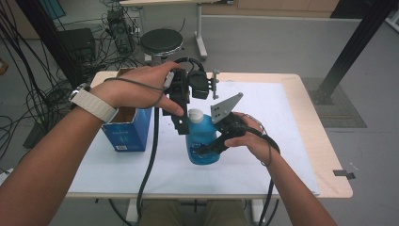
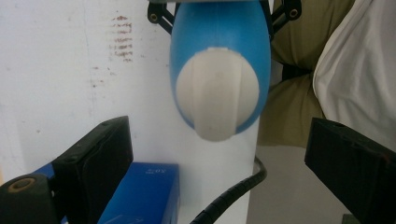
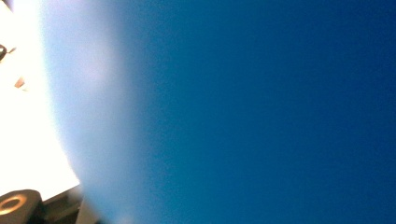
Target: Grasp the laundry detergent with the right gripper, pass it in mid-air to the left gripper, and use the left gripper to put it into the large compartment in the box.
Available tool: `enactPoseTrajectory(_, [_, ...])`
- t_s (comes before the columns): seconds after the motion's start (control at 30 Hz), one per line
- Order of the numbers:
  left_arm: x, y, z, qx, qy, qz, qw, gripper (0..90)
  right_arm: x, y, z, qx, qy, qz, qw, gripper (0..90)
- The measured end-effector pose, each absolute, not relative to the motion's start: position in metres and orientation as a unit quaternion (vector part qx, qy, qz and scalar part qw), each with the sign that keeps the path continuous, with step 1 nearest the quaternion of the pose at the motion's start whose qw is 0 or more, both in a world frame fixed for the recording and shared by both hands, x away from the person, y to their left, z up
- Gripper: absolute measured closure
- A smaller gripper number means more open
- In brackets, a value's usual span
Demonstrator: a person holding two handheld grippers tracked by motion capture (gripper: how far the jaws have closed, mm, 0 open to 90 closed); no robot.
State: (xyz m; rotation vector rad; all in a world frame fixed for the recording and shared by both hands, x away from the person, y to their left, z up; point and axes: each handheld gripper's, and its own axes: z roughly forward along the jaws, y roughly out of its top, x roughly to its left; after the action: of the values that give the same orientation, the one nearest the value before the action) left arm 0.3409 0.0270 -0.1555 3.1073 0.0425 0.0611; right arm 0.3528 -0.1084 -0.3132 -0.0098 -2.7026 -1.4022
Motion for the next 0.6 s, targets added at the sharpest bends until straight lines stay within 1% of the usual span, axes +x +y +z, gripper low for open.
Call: enactPoseTrajectory(0.6, [0.344,0.016,-0.162,0.999,0.006,0.021,0.023,8.4,0.352,-0.106,-0.313,-0.003,-0.886,-0.46,0.051,43.2])
